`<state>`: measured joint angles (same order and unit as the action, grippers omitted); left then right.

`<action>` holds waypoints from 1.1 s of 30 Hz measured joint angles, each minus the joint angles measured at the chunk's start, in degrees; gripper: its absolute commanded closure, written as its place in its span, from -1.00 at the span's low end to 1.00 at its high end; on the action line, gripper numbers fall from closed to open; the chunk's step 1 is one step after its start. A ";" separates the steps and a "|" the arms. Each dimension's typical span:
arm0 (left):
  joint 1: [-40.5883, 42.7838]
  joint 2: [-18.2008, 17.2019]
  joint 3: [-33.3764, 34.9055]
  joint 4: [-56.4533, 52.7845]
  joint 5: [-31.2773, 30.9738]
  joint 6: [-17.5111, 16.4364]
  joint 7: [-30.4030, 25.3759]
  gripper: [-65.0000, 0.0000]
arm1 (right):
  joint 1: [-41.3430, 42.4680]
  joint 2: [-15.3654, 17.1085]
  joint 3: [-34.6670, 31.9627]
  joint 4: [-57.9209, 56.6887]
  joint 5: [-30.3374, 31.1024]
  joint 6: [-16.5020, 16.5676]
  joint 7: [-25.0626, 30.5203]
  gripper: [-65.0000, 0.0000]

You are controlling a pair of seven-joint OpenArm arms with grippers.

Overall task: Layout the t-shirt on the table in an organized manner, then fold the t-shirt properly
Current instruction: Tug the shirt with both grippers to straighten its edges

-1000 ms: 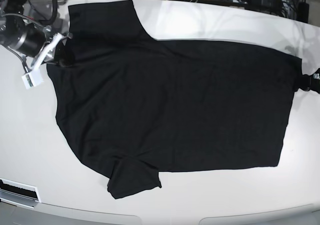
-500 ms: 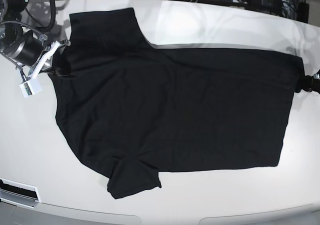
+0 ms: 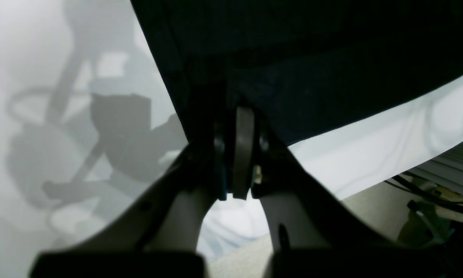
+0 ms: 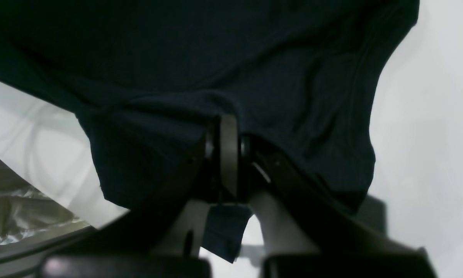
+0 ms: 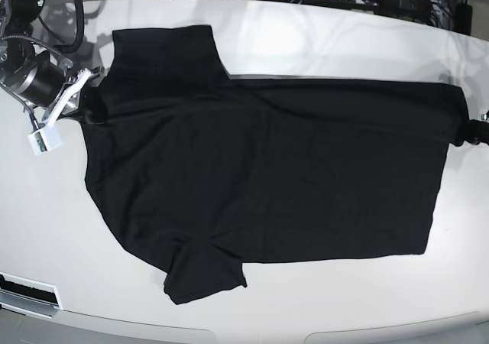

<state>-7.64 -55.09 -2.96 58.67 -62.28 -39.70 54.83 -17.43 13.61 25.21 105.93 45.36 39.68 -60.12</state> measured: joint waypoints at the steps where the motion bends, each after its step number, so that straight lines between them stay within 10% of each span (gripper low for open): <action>1: 0.00 0.00 0.00 0.00 0.00 0.00 -0.85 1.00 | 0.07 -0.02 0.00 0.00 0.00 0.02 0.00 1.00; 16: 0.00 3.37 0.00 0.00 9.84 0.00 -12.41 1.00 | 0.46 -0.11 0.00 0.00 -0.24 0.00 0.48 1.00; 22: -4.15 3.21 -0.02 -0.22 11.65 0.63 -12.59 -0.07 | 0.81 -0.11 0.00 0.00 -4.90 0.00 6.51 0.13; 33: -5.42 3.23 -0.02 -0.17 12.57 4.74 -10.03 -0.14 | -0.52 0.02 0.00 -0.13 2.03 0.00 -3.17 -0.05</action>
<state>-13.06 -51.86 -2.98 58.50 -49.71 -34.96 44.80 -17.96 13.63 25.21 105.80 47.40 39.68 -63.29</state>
